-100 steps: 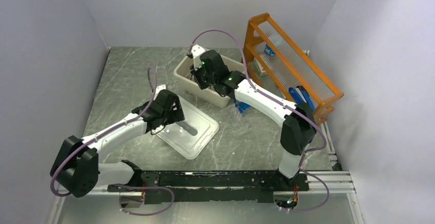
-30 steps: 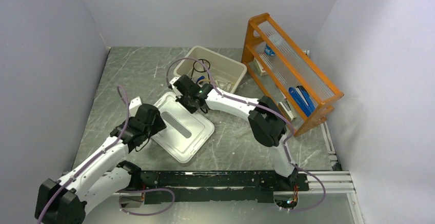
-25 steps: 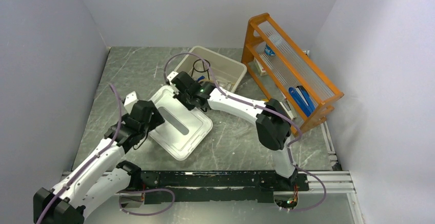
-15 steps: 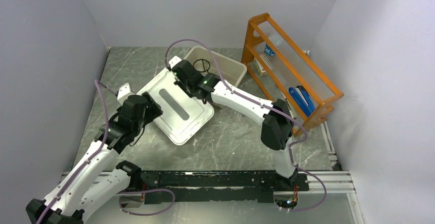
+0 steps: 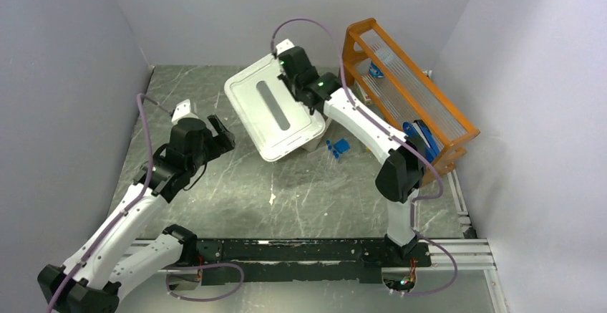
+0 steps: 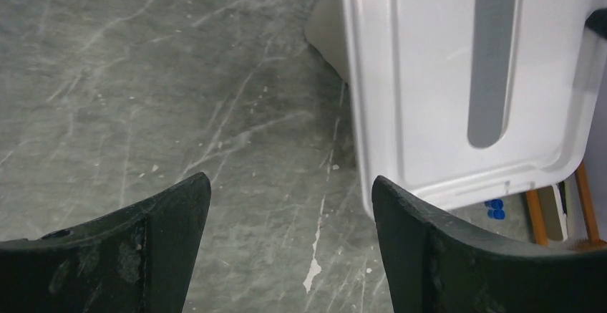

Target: Organize the chemistry lab equipment

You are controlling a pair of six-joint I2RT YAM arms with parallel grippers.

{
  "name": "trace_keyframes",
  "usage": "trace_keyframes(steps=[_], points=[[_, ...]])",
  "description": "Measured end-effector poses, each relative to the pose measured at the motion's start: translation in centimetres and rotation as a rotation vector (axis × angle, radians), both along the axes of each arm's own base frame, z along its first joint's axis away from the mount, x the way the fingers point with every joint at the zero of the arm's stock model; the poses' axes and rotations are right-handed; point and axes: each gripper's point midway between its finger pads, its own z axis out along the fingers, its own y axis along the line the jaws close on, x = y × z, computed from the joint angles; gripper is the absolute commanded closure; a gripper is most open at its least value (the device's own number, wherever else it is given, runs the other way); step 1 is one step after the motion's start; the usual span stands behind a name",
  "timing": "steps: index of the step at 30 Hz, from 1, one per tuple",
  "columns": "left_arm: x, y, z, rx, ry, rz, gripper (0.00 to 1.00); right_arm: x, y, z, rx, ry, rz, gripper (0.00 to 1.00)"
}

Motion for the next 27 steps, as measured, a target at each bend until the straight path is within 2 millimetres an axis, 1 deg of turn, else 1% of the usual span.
trace_keyframes(steps=[2, 7, 8, 10, 13, 16, 19, 22, 24, 27], points=[[0.5, -0.8, -0.2, -0.003, 0.016, -0.031, 0.13, 1.2, -1.8, 0.1, 0.002, 0.001, -0.030, 1.00], [2.7, -3.0, 0.4, -0.030, 0.022, -0.084, 0.13, 4.4, -6.3, -0.4, 0.021, 0.029, -0.071, 1.00], [3.1, -3.5, 0.4, -0.036, 0.023, -0.092, 0.13, 5.0, -7.0, -0.5, 0.024, 0.032, -0.075, 1.00], [4.0, -4.3, 0.3, -0.045, 0.027, -0.107, 0.12, 6.0, -7.7, -1.0, 0.028, 0.040, -0.069, 1.00], [5.2, -5.3, -0.6, -0.058, 0.047, -0.123, 0.12, 7.0, -7.9, -2.2, 0.028, 0.063, -0.024, 1.00], [6.2, -5.9, -1.8, -0.069, 0.072, -0.126, 0.12, 7.3, -7.2, -3.2, 0.028, 0.079, 0.050, 0.99], [7.3, -6.2, -2.5, -0.076, 0.082, -0.117, 0.12, 7.5, -6.5, -3.7, 0.016, 0.078, 0.122, 0.98], [8.8, -6.1, -2.3, -0.083, 0.073, -0.099, 0.12, 7.6, -5.8, -4.2, -0.012, 0.064, 0.208, 0.99], [9.8, -5.8, -1.8, -0.090, 0.056, -0.085, 0.12, 7.9, -5.3, -4.5, -0.032, 0.055, 0.264, 0.99], [11.5, -5.6, -0.8, -0.098, 0.033, -0.076, 0.14, 9.1, -4.5, -5.1, -0.070, 0.038, 0.335, 0.98]])
